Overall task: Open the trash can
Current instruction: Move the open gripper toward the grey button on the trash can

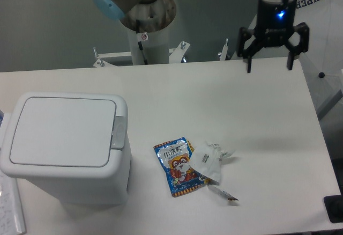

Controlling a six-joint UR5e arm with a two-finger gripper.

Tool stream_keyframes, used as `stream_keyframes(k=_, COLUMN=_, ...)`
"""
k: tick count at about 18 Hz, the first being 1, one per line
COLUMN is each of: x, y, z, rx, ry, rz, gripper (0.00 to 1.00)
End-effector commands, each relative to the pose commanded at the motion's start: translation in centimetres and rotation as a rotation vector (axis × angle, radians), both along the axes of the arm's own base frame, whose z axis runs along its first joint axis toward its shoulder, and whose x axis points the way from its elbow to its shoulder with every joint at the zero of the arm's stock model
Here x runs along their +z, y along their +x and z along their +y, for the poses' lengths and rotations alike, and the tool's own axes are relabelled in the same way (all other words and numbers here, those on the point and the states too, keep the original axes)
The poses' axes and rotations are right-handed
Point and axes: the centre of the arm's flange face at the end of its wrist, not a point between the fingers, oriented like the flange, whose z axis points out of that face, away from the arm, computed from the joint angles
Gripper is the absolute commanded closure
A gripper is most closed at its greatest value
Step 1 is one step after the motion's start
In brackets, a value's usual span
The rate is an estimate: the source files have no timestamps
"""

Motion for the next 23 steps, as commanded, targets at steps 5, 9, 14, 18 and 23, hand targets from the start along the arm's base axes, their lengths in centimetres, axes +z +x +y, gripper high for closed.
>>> stream_keyframes(k=5, x=0.9, y=4.4, z=5.5, rx=-0.037, ry=0.057, rz=0.007, gripper=0.00)
stream_keyframes(k=9, x=0.6, y=7.9, z=9.1, rx=-0.124, ry=0.058, rz=-0.007, gripper=0.00)
stream_keyframes(k=14, x=0.5, y=9.9, z=12.2, rx=-0.141, ry=0.080, rz=-0.036, gripper=0.00)
stream_keyframes(k=18, x=-0.2, y=11.3, z=15.1, rx=-0.114, ry=0.106, rz=-0.088, gripper=0.00)
stream_keyframes(k=23, x=-2.3, y=12.5, z=17.7, rx=-0.145, ry=0.100, rz=-0.111, gripper=0.00)
